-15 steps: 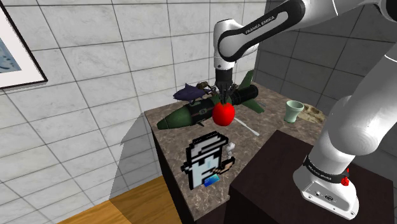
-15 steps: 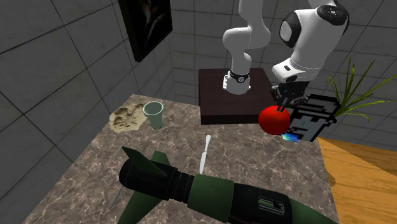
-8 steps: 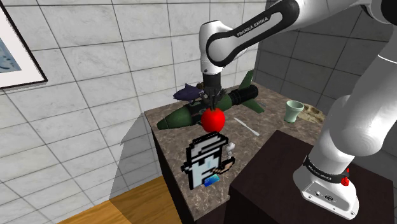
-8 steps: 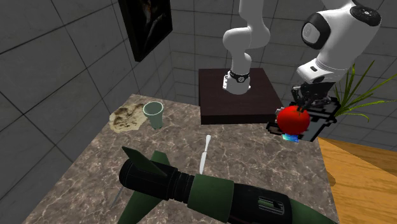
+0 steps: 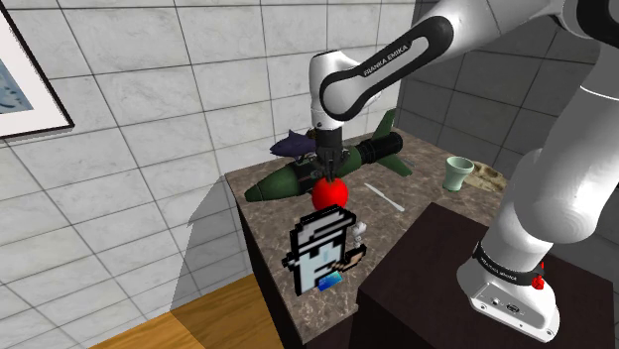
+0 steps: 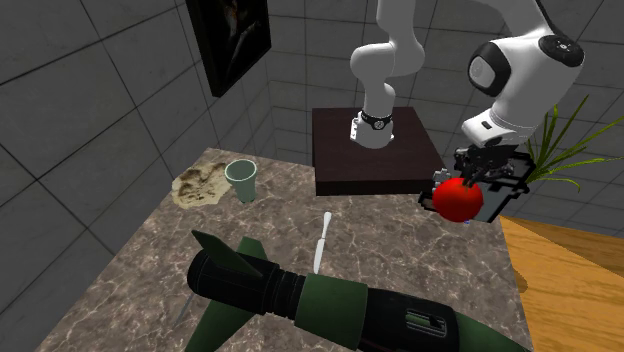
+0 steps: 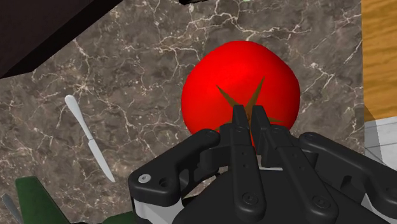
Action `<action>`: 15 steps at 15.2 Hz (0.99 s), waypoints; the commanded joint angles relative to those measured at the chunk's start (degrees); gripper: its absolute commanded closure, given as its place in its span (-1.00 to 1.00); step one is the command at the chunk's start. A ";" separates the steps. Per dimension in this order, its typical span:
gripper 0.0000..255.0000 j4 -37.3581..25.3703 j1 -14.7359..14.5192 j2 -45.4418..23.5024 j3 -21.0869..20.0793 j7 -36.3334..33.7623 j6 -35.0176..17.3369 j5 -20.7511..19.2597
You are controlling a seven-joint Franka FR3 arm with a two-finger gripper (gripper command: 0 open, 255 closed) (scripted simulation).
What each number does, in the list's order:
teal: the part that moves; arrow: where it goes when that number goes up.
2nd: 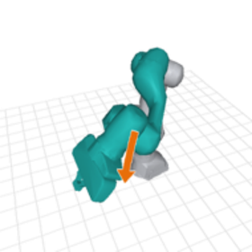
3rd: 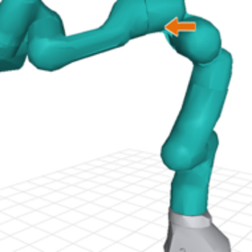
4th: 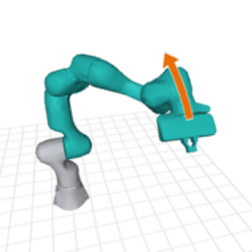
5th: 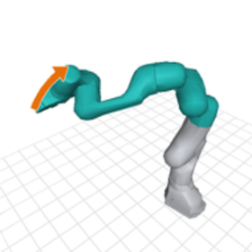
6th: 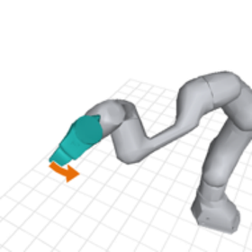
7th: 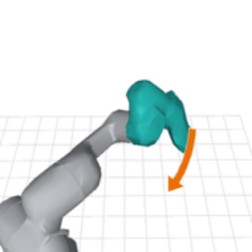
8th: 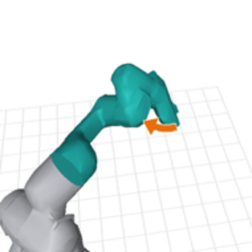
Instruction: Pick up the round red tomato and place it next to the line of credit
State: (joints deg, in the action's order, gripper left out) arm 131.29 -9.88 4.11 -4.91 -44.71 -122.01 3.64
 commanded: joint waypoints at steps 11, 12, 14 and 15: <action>1.00 3.73 -0.10 -5.82 -0.13 0.10 -9.58 -0.15; 1.00 3.95 -0.11 -6.38 -0.14 0.10 -10.35 -0.17; 1.00 4.35 -0.13 -7.54 -0.14 0.11 -11.91 -0.22; 1.00 4.52 -0.14 -8.13 -0.14 0.12 -12.68 -0.25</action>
State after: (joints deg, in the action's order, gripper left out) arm 135.65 -10.02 -3.36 -5.06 -44.62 -133.82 3.42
